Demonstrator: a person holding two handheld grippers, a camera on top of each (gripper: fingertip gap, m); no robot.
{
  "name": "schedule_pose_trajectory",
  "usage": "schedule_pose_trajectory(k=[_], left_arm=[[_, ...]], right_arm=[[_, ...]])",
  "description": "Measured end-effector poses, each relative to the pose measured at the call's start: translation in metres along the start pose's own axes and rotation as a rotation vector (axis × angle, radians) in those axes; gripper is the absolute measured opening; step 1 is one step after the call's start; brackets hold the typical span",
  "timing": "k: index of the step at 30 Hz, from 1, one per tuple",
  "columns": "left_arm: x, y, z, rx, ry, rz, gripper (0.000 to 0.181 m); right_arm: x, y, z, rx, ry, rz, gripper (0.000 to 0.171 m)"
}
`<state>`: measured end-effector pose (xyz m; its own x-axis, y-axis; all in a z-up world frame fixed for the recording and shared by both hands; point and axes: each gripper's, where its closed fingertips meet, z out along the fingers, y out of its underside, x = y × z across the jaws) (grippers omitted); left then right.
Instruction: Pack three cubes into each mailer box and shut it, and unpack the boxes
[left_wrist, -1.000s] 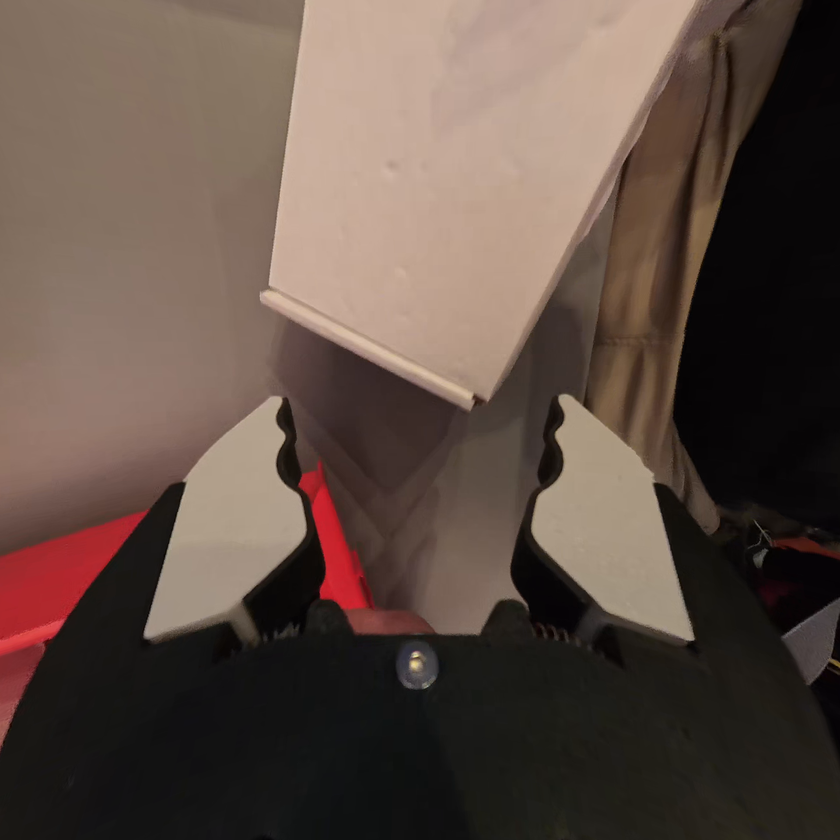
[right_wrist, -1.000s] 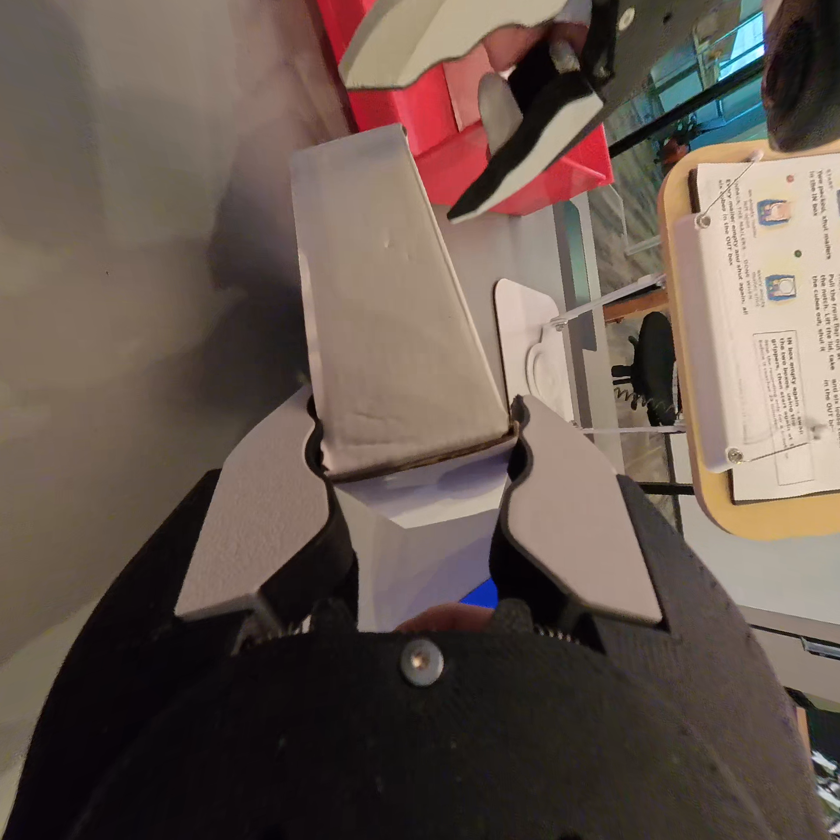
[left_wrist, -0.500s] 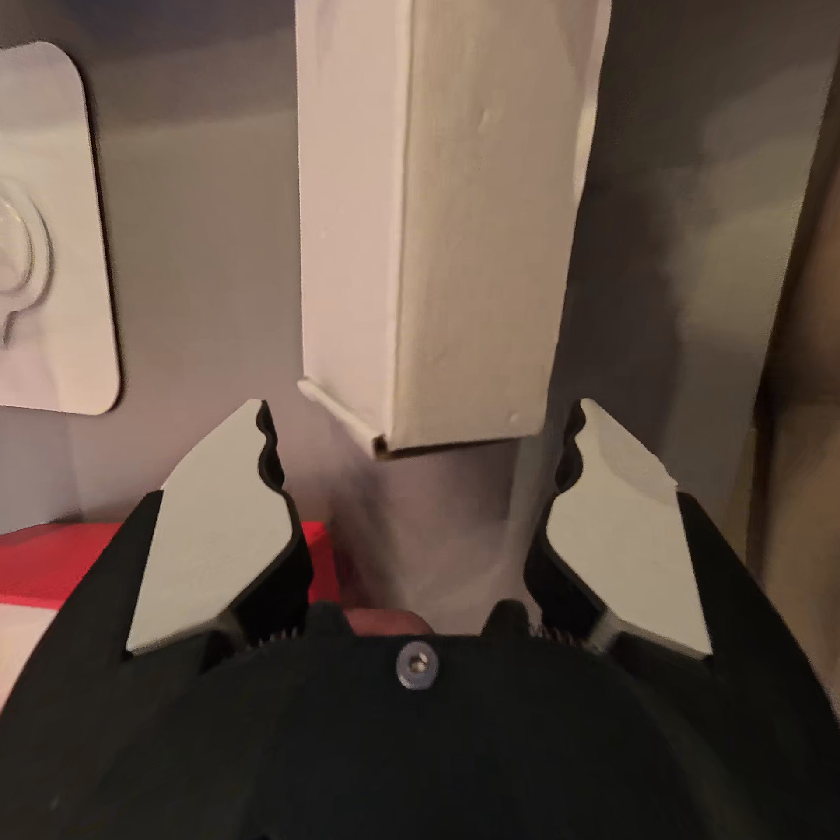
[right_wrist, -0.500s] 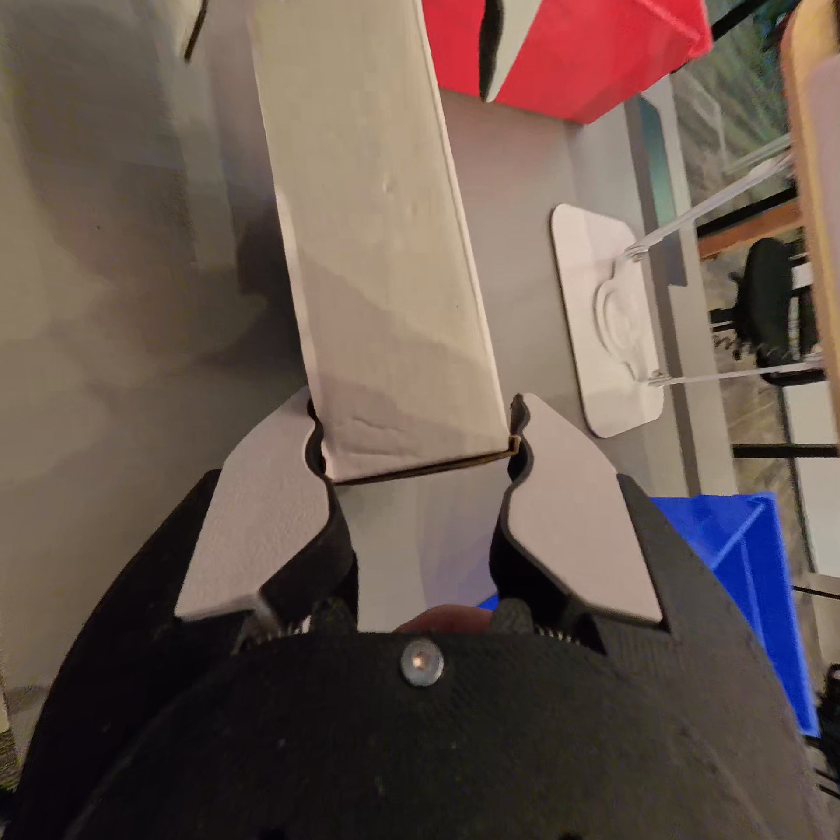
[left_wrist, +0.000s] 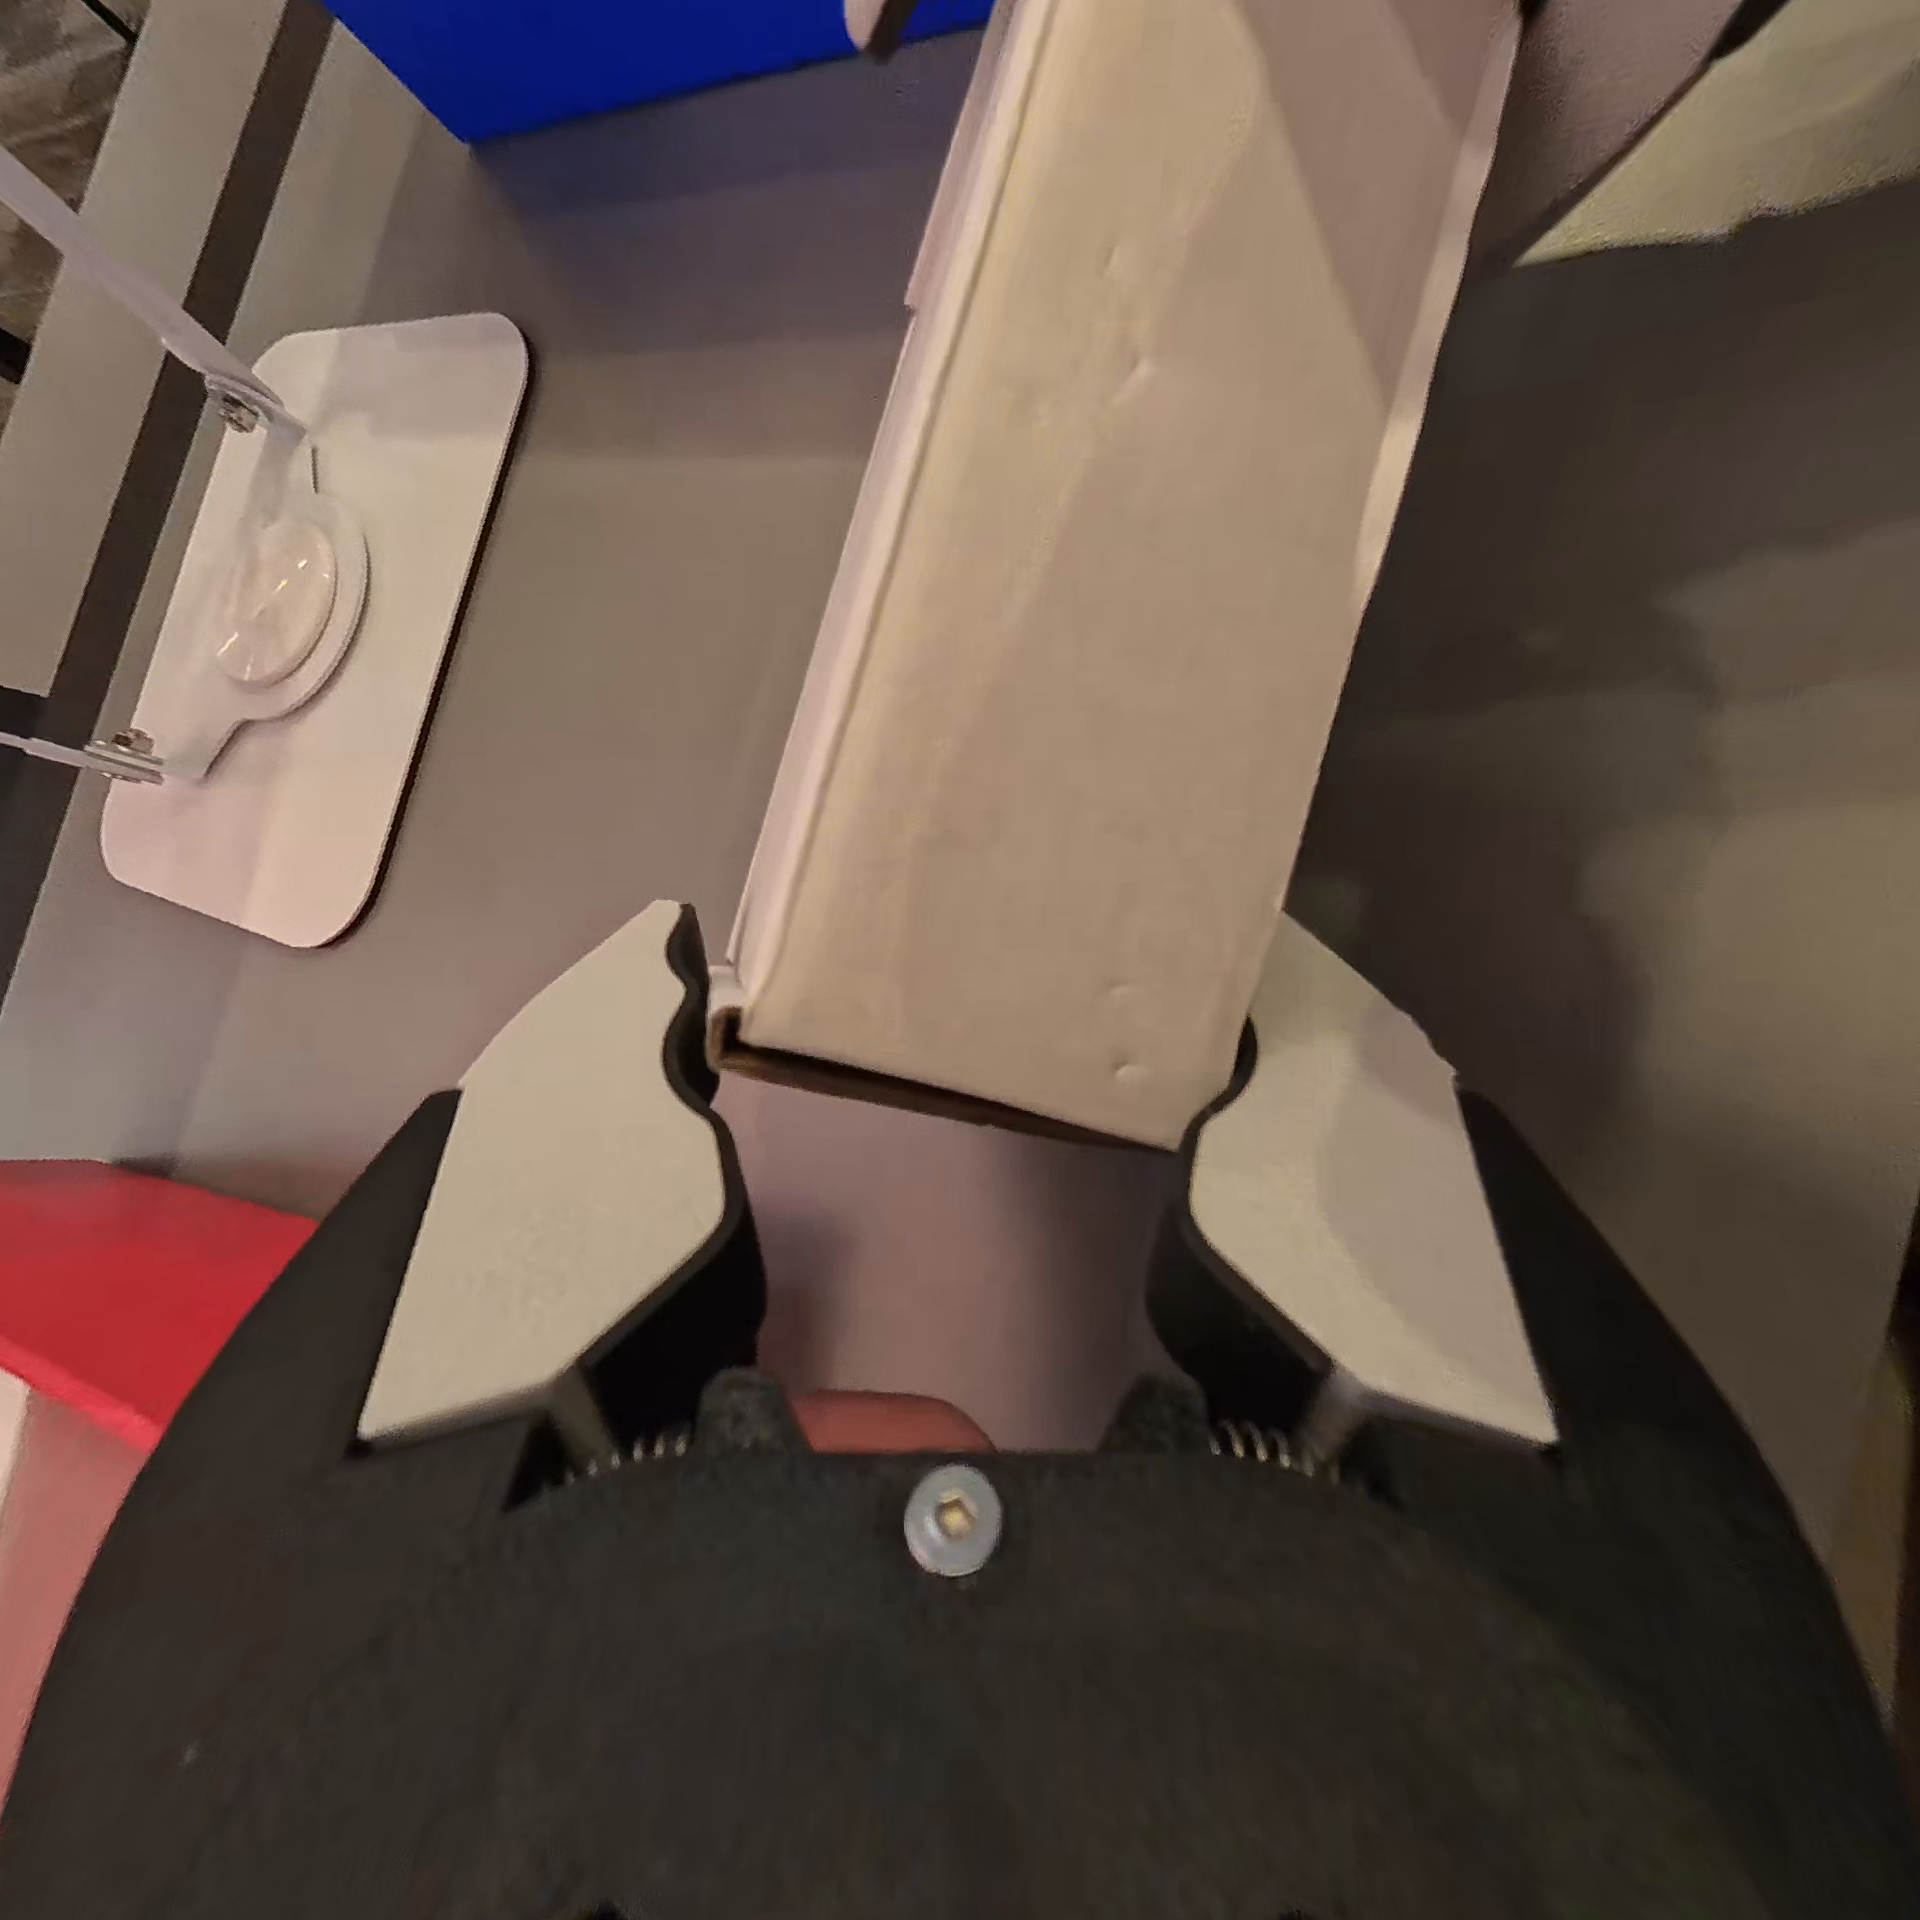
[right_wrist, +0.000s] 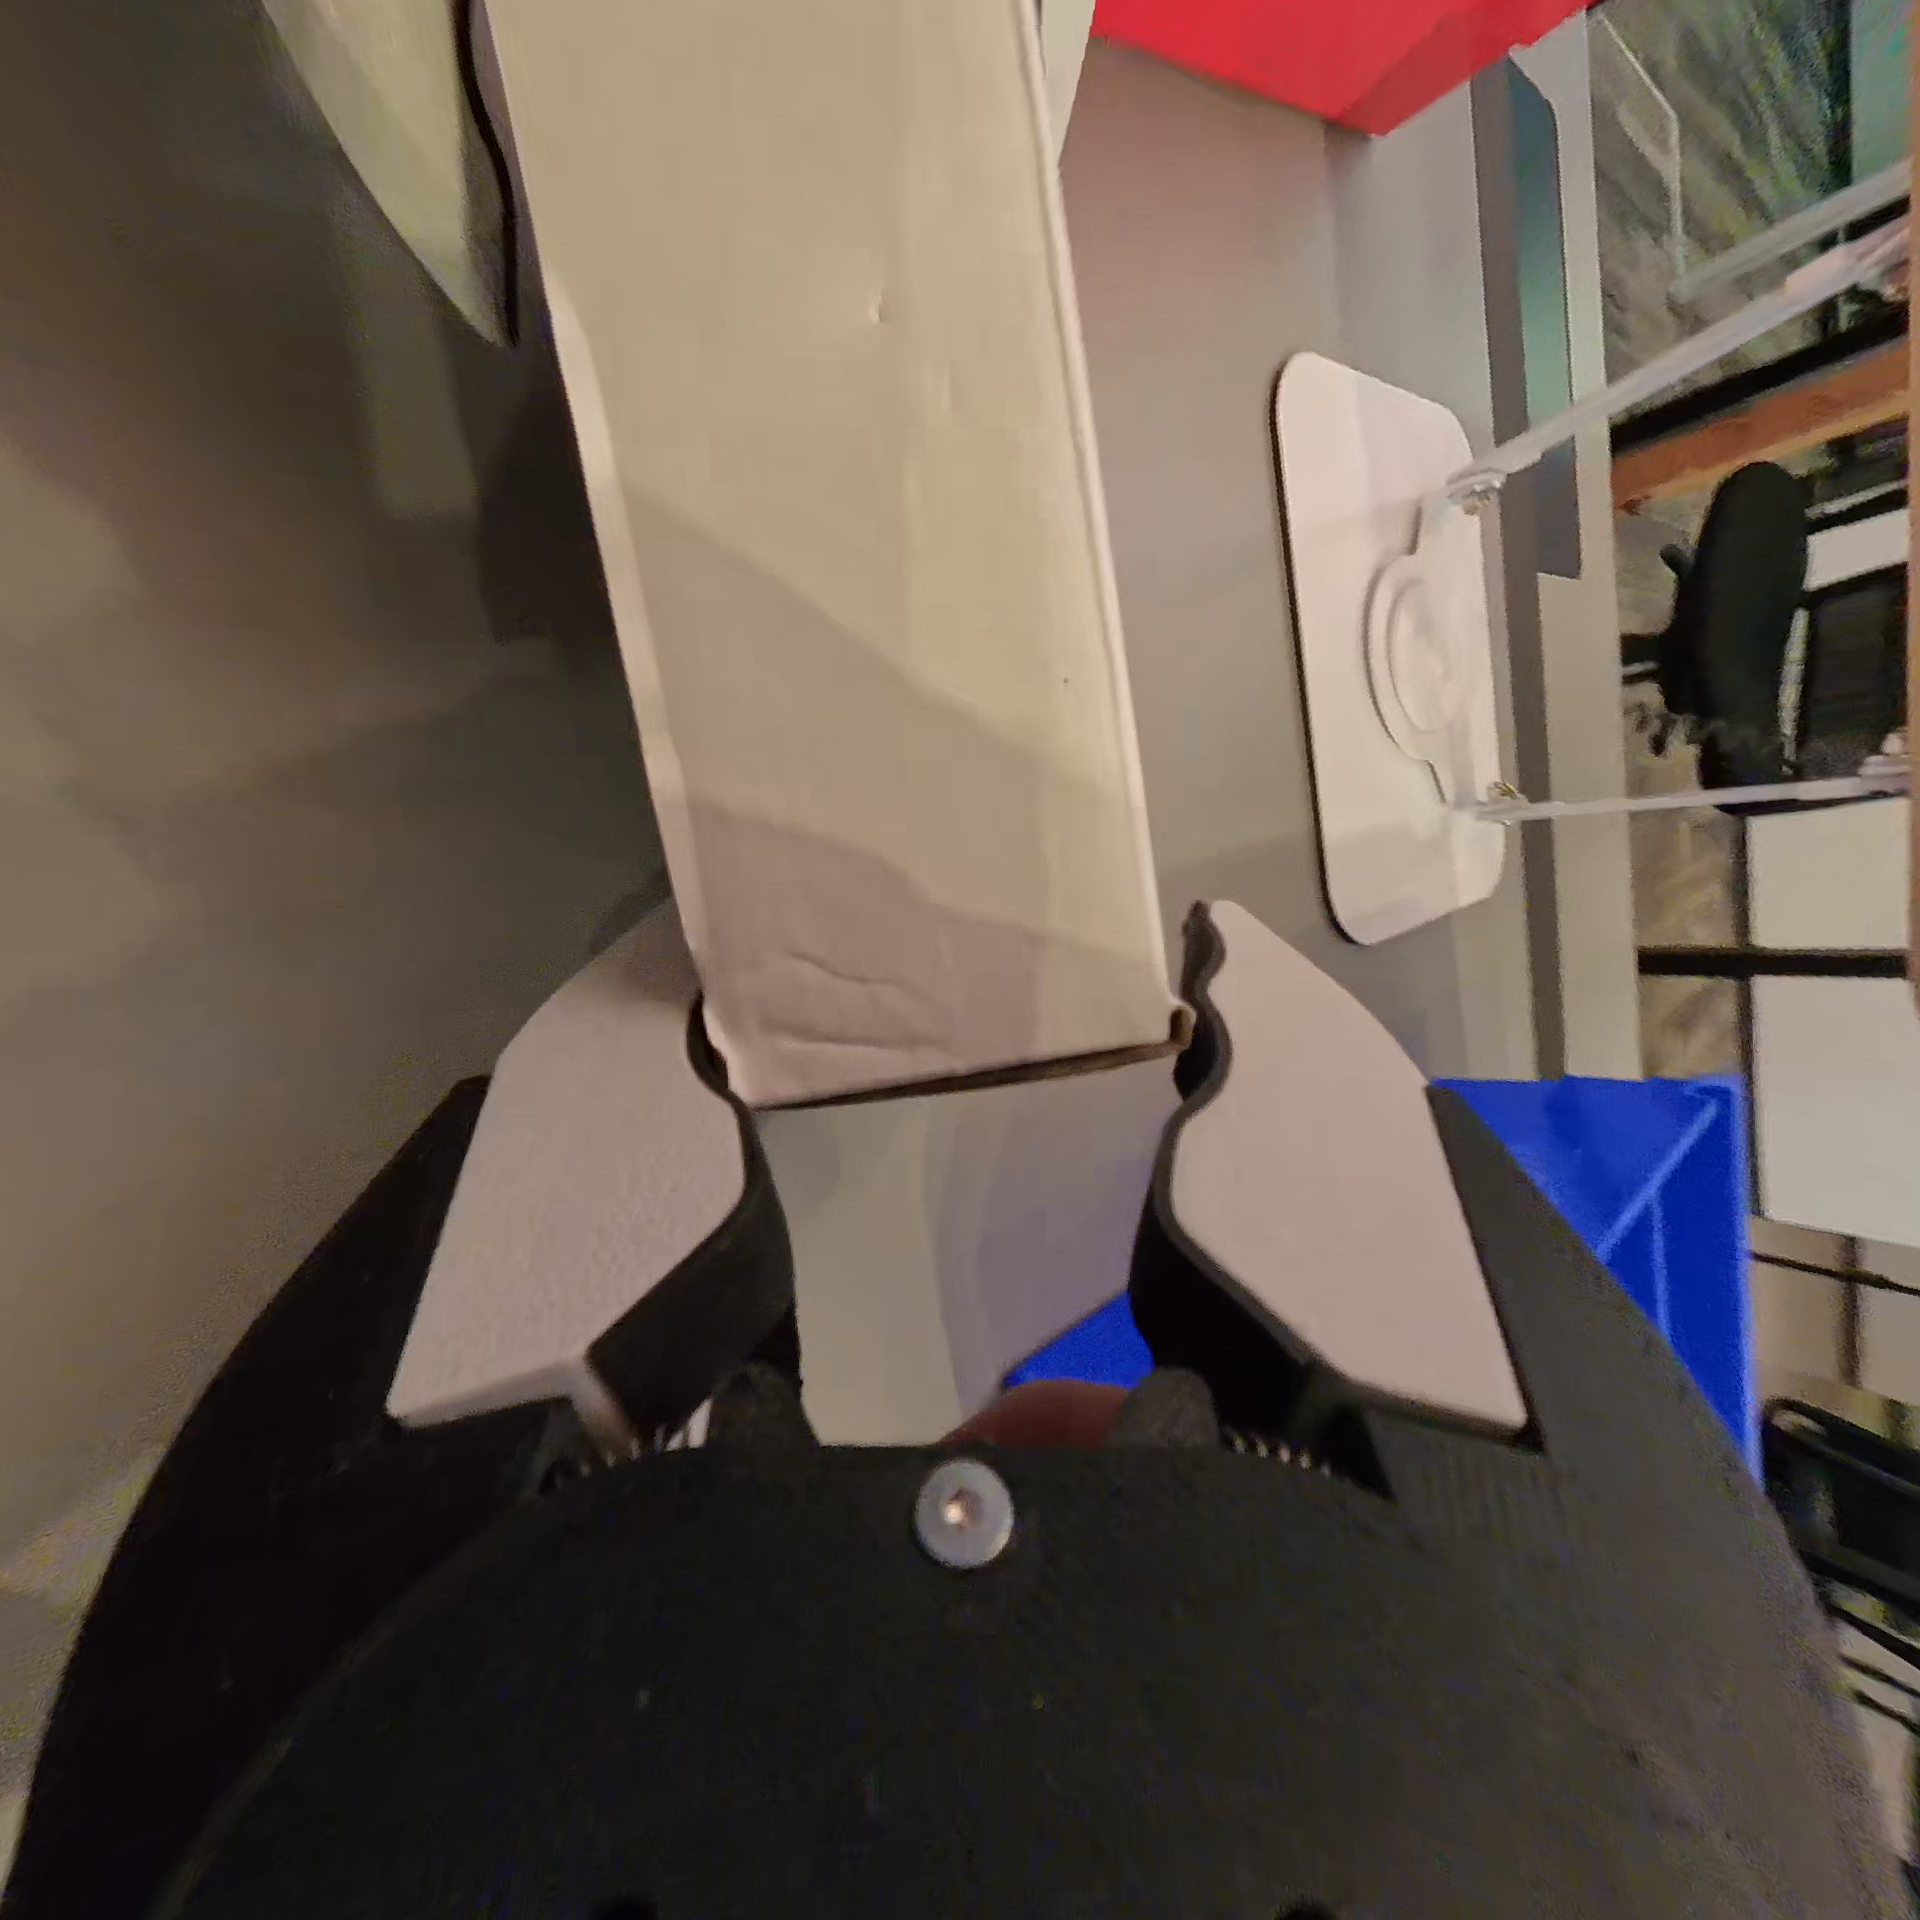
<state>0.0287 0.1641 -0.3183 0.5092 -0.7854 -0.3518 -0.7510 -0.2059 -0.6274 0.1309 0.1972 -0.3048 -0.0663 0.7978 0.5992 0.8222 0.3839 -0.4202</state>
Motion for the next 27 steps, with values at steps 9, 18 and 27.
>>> schedule_pose_trajectory(k=[9,18,27], left_arm=[[-0.001,-0.001,-0.001,-0.030,0.011,-0.024,0.089],[-0.004,0.000,-0.001,-0.042,-0.006,0.000,0.087],[-0.006,-0.002,-0.001,-0.040,-0.023,0.006,0.083]], right_arm=[[0.007,-0.027,-0.023,-0.008,0.108,-0.152,0.072],[0.002,-0.035,-0.022,0.006,0.076,-0.140,0.060],[0.001,-0.037,-0.025,0.077,-0.057,-0.027,0.059]])
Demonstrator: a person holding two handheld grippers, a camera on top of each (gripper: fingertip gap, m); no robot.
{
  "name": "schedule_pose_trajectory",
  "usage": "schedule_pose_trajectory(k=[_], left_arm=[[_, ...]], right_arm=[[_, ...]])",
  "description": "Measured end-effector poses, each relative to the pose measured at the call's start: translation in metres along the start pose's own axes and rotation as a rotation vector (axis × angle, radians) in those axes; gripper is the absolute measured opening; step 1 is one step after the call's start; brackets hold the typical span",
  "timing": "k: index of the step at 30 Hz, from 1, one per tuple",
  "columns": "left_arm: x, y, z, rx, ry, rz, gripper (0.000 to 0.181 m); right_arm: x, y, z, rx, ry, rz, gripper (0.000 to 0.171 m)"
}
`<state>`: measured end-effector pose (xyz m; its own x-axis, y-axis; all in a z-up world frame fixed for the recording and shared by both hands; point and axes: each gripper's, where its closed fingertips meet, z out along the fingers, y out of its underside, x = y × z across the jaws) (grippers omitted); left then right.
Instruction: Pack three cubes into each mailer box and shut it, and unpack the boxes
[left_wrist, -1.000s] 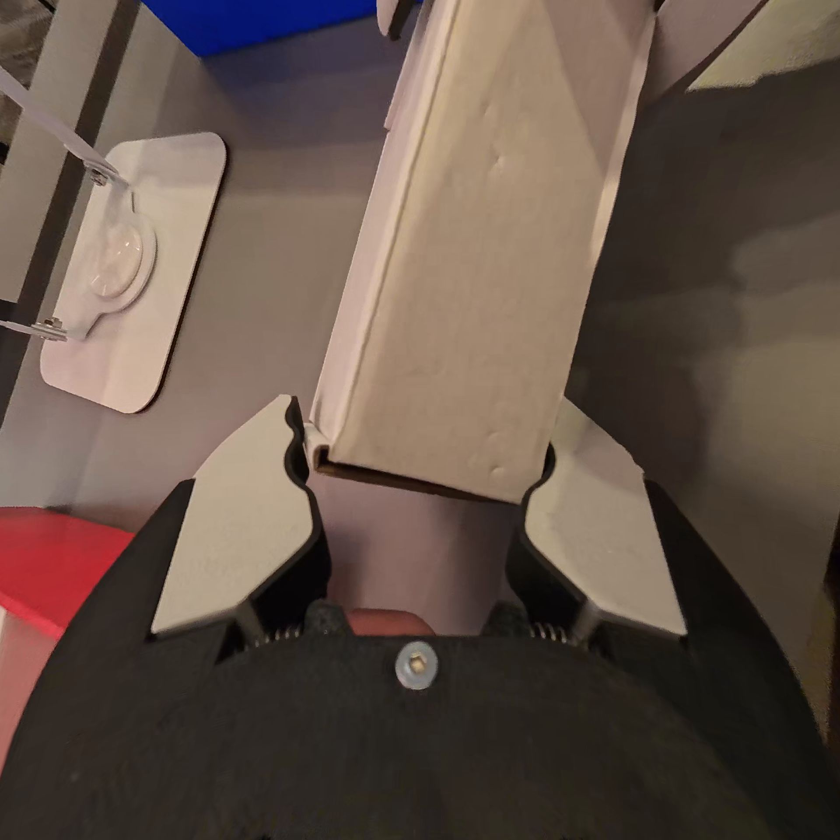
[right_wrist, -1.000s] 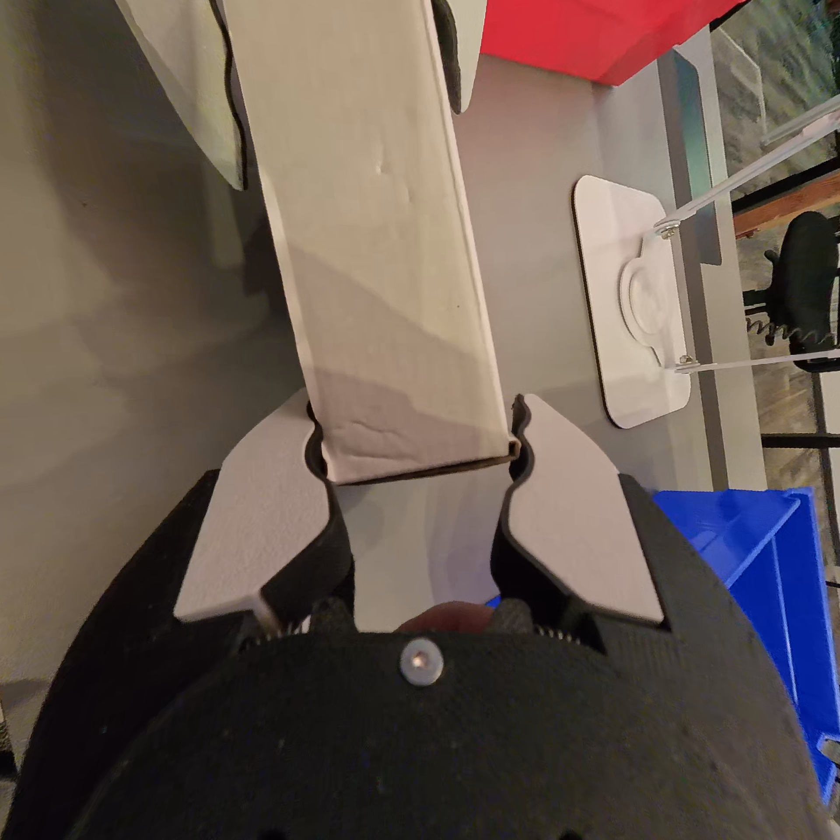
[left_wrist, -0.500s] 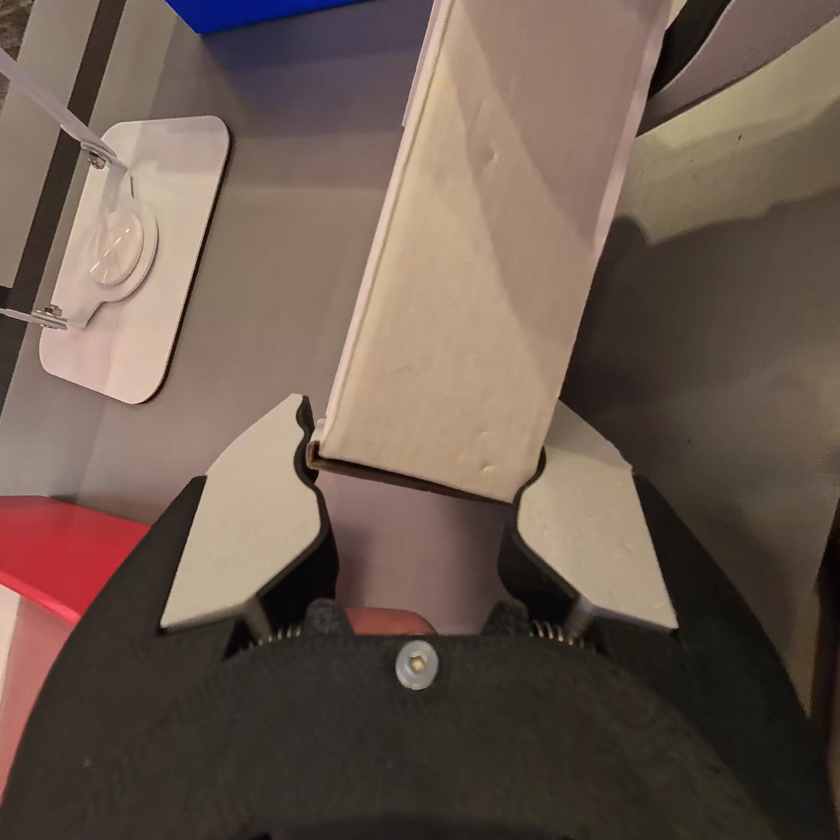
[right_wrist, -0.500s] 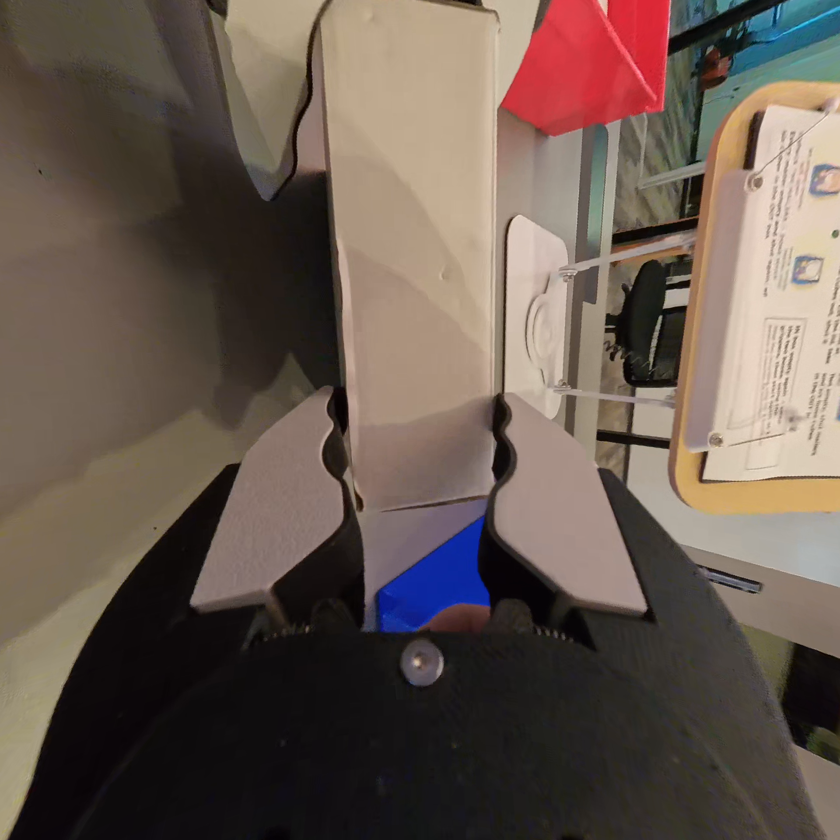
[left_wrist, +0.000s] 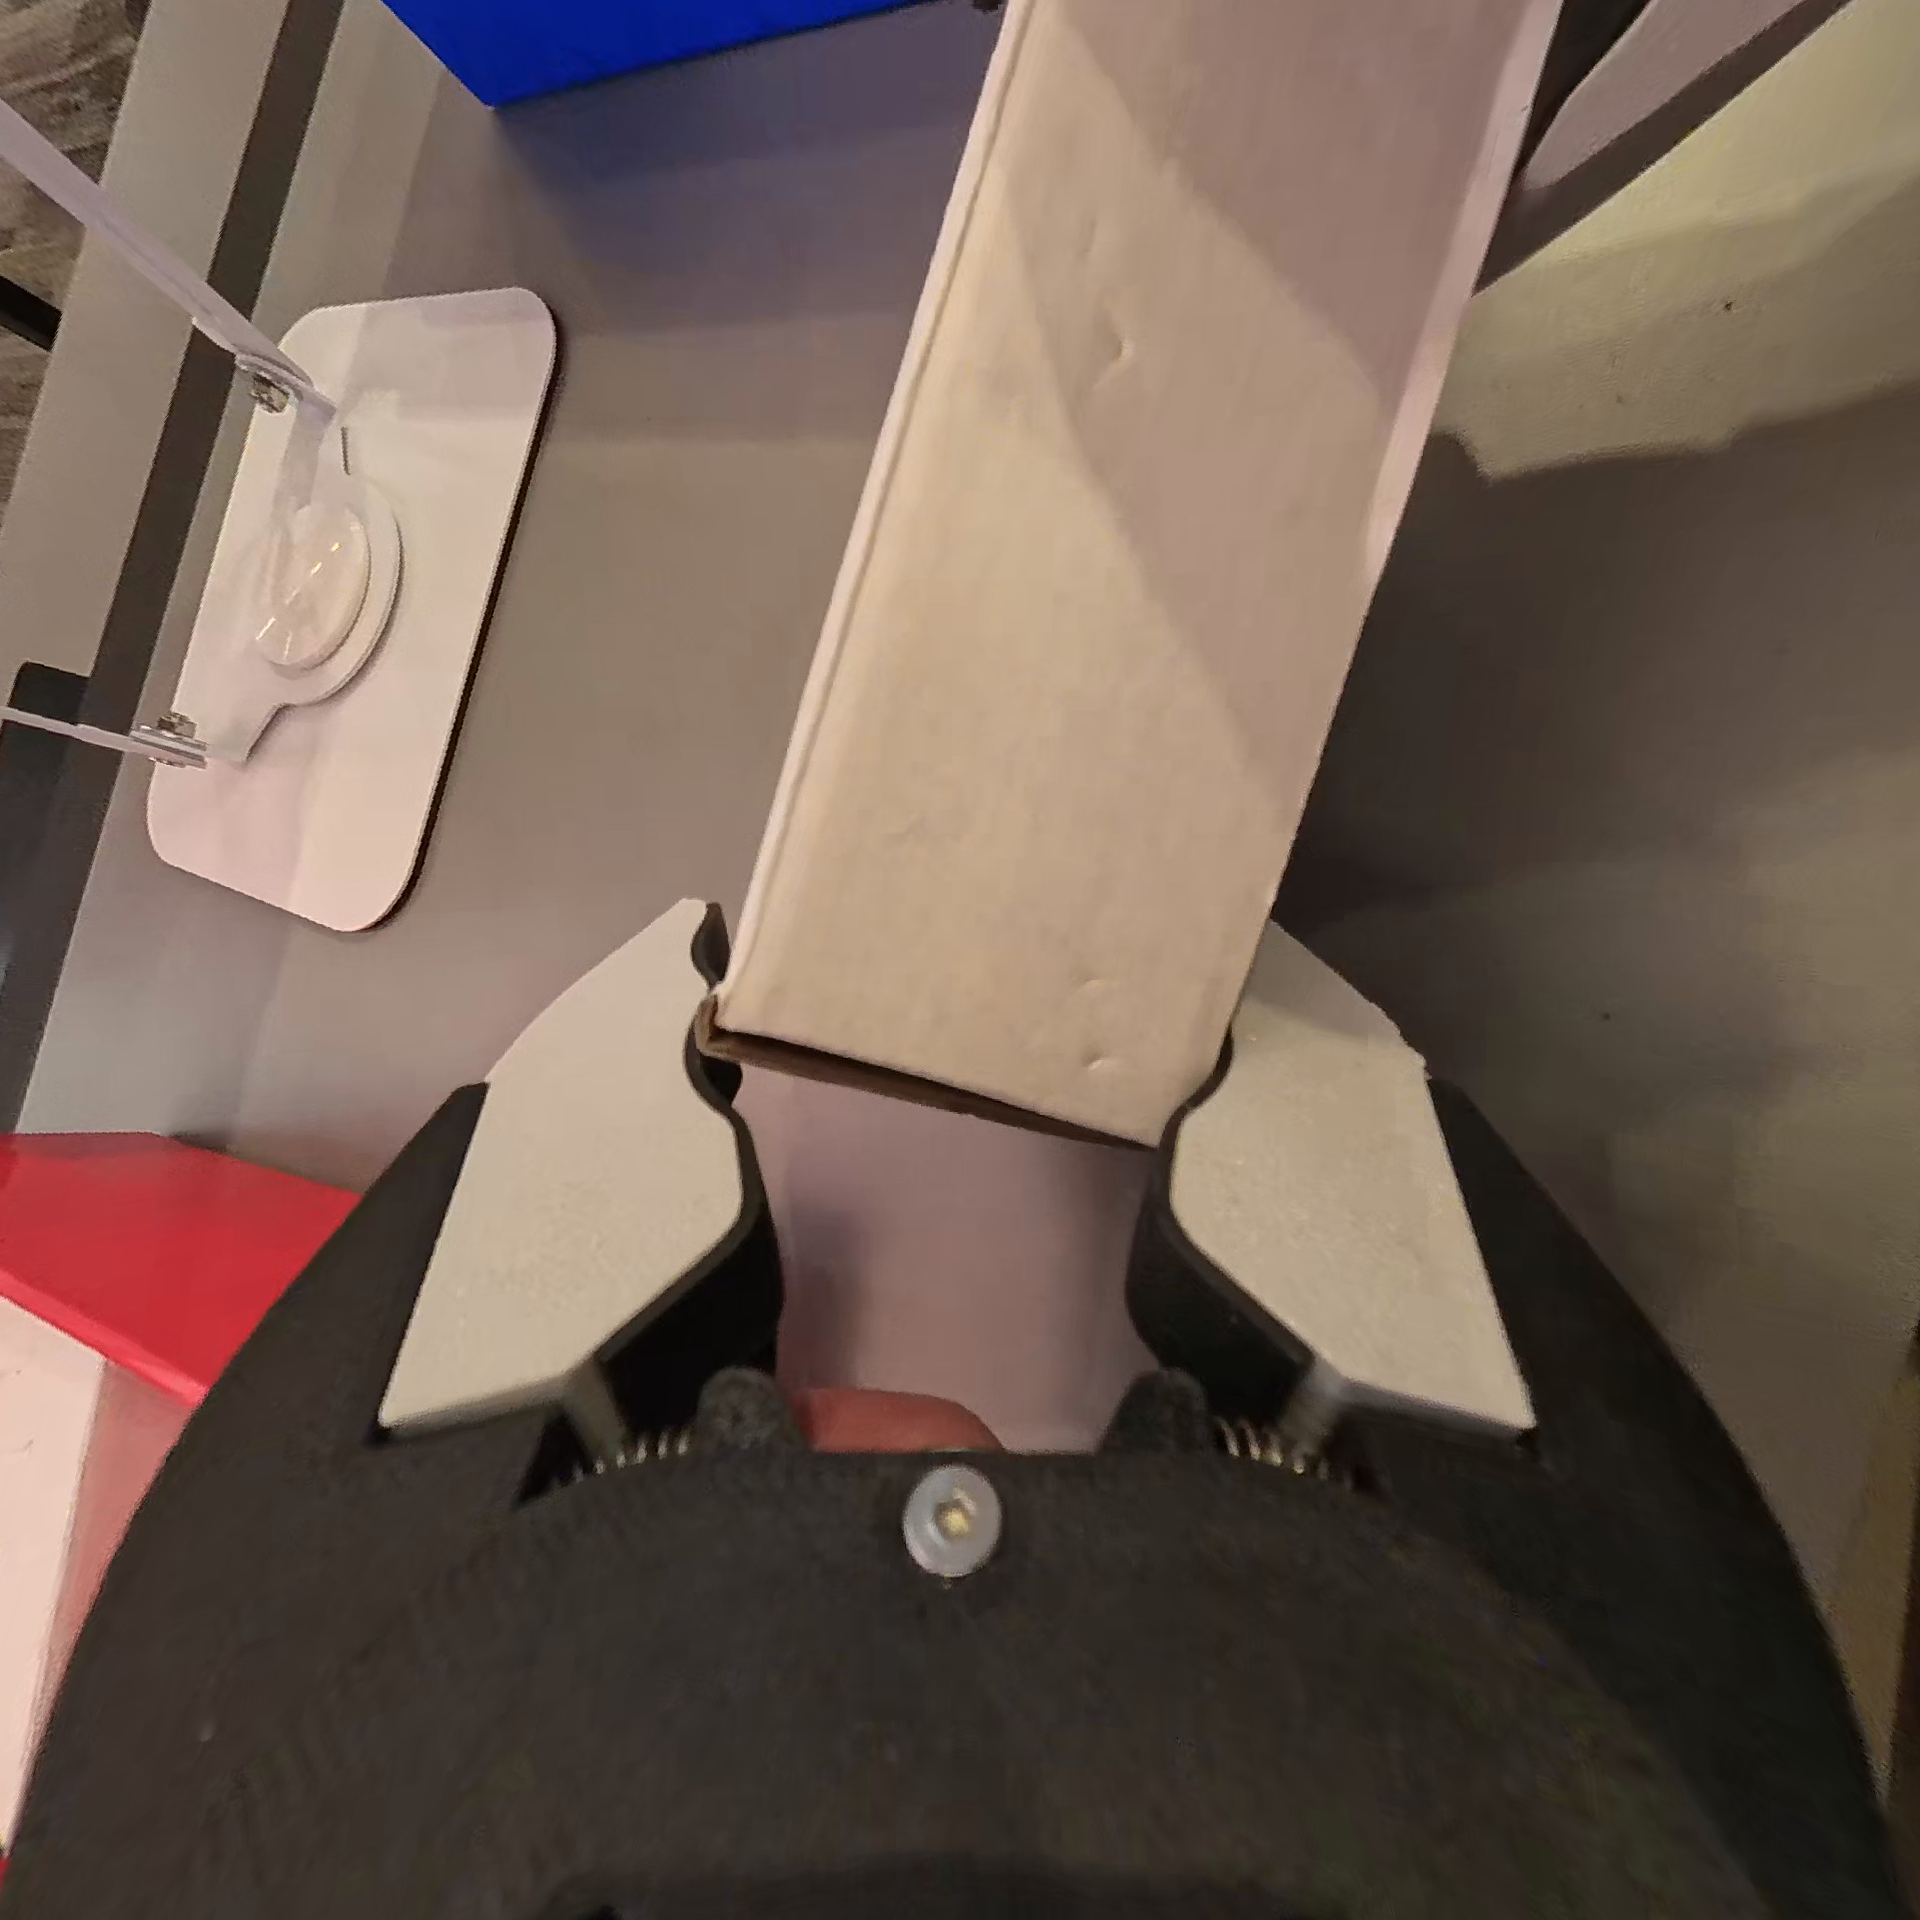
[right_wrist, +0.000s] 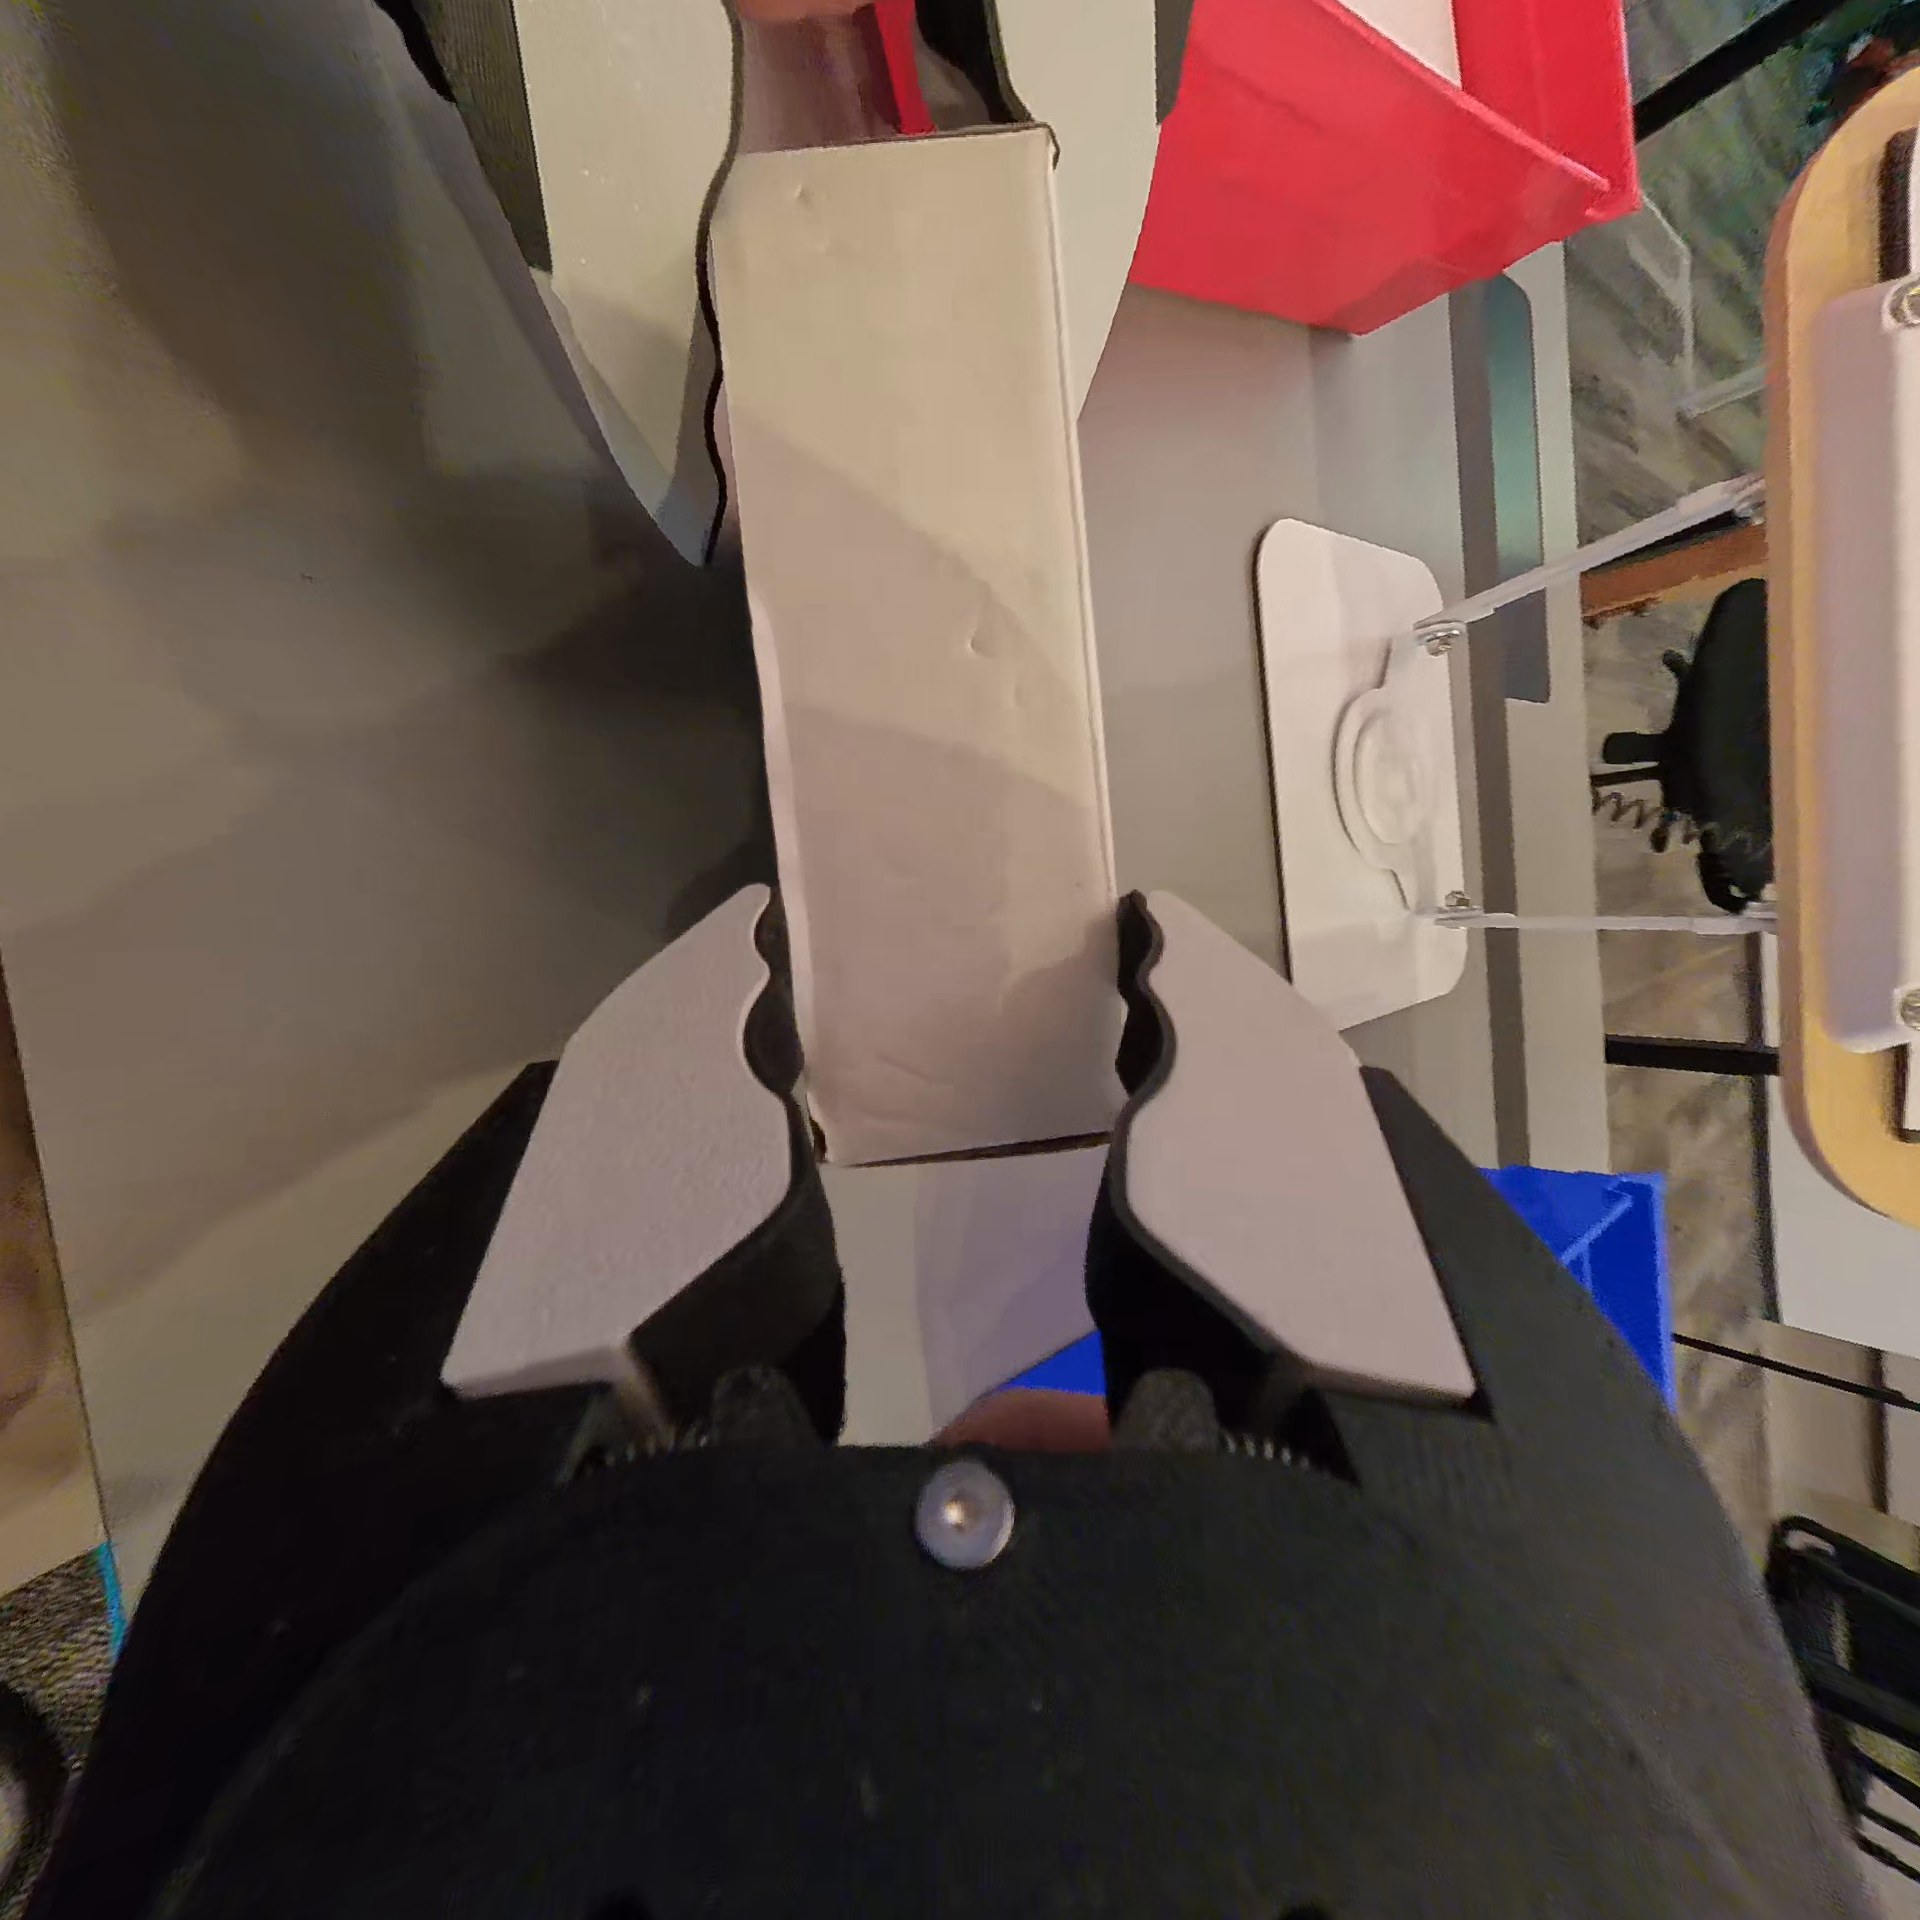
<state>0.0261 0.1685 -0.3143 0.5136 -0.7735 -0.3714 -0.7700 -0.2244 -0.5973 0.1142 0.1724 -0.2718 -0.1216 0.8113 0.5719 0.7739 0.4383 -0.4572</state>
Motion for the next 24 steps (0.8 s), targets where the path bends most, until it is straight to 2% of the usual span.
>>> schedule_pose_trajectory(k=[10,24], left_arm=[[-0.0004,-0.0022,0.0007,0.032,0.013,-0.011,0.082],[-0.0018,-0.0057,0.0014,0.080,0.021,-0.032,0.081]], right_arm=[[-0.0012,-0.0057,-0.0041,0.115,-0.185,0.143,0.057],[0.0004,-0.0100,-0.0070,0.195,-0.343,0.299,0.057]])
